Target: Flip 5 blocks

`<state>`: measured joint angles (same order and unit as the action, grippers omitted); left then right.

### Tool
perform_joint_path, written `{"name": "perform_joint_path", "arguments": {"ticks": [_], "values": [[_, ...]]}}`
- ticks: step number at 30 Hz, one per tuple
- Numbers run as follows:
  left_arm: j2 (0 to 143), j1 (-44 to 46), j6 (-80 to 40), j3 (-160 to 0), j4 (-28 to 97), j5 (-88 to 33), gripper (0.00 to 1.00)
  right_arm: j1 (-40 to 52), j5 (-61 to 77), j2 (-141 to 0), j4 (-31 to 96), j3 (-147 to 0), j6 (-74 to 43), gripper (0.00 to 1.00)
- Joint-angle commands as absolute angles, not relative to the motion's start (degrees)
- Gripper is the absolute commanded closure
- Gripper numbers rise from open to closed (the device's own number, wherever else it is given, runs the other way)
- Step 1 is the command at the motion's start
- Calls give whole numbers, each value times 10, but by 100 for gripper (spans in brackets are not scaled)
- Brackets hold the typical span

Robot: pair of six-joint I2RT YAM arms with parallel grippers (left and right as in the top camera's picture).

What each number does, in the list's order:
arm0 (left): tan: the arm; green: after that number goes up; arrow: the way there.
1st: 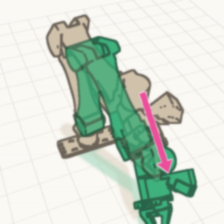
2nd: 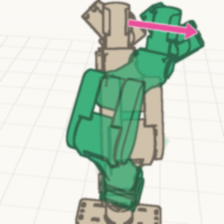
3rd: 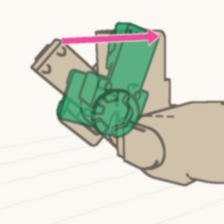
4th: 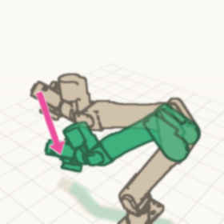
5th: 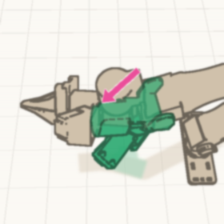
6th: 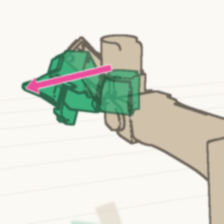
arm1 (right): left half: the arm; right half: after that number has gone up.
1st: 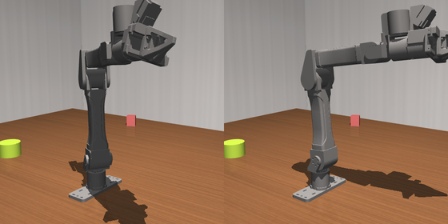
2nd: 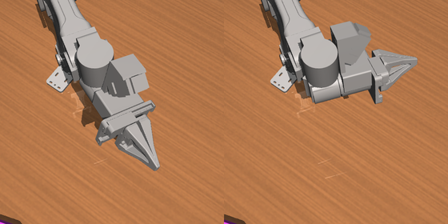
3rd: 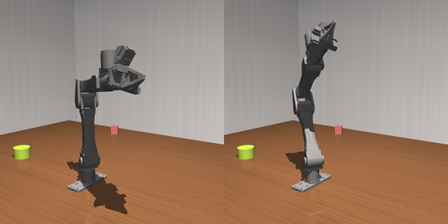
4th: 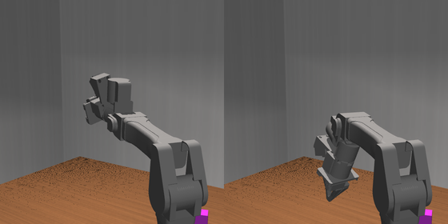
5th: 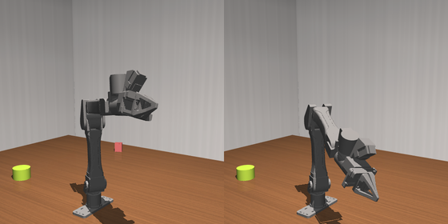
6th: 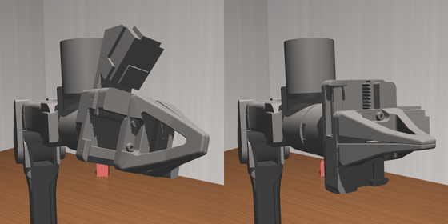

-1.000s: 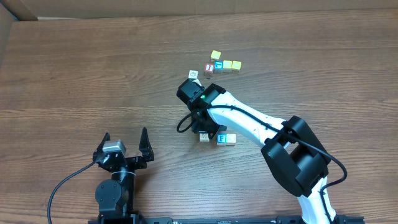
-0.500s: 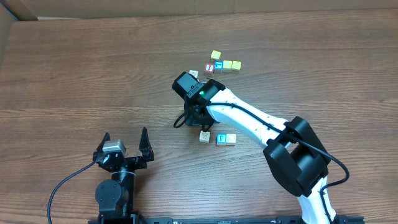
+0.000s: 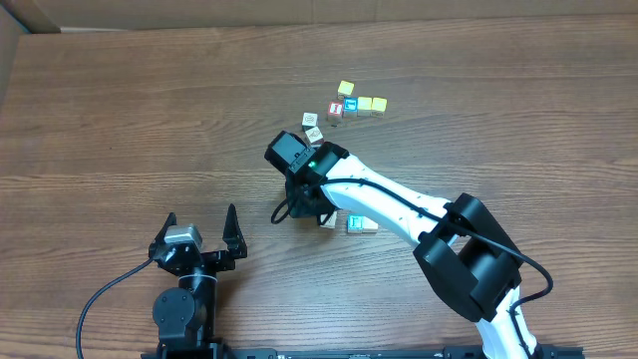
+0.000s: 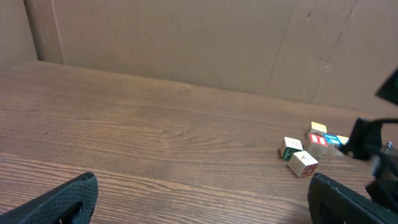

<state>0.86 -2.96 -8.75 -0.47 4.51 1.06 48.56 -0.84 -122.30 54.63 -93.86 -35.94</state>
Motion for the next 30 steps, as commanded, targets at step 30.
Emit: {"name": "perform_joint_path", "arguments": {"ticks": [30], "values": [[3,-26,-77,-3,44,4,0,485,-14,-1216,621,-929,-382,96]]}}
